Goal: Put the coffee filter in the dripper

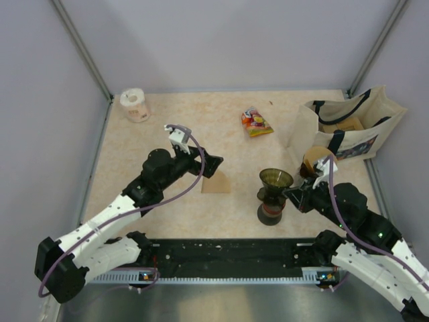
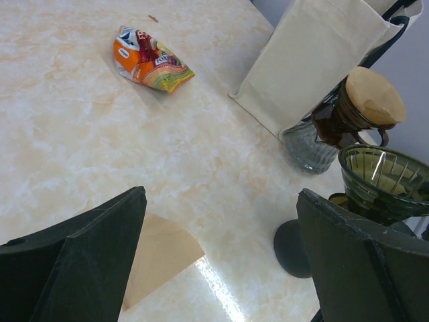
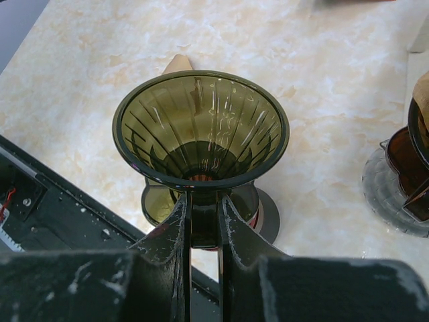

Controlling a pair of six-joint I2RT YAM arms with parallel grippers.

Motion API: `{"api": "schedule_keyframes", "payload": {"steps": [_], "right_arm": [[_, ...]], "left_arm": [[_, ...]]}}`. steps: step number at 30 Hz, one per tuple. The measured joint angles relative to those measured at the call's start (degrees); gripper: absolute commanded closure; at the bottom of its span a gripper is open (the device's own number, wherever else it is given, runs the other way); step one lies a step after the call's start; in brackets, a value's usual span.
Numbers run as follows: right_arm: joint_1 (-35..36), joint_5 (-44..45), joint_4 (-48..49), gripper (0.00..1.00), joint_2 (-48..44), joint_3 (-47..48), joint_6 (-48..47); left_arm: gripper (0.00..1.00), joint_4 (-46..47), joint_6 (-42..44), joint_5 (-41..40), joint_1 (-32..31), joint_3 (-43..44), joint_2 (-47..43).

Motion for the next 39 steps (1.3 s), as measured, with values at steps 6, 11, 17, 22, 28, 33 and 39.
{"api": "schedule_keyframes", "payload": {"steps": [6,11,17,22,28,33,39], "right_arm": [[0.0,0.17,-0.48,1.0,-0.79,0.0,0.37],[0.0,0.17,-0.5,0.95,-0.79,0.07,0.39],[0.0,0.74,-1.07,0.94,-0.5,0.15,0.87],[0.0,0.76,-1.29,0.91,-0.5,0.24,1.27],[0.0,-1.05,-1.25,0.92,-0.33,0.24,0.94],[0.0,-1.2,-1.29,0.91,-0.55,0.22,0.94],[0.0,-4.22,-1.27,0.96,-1.2,0.17,-0.44]], "left_arm": [[0.01,0.39,0.02,0.24,0.0,0.0,1.38],[0.01,0.42,0.04,0.46,0.0,0.0,2.03],[0.01,0.44,0.09,0.46,0.0,0.0,2.12],[0.01,0.7,0.31,0.68,0.0,0.0,2.16],[0.01,1.16,0.66,1.49,0.0,0.0,2.86],[0.01,1.22,1.11,1.97,0.0,0.0,2.97],[0.01,1.27,1.33,2.49,0.0,0.0,3.02]]}}
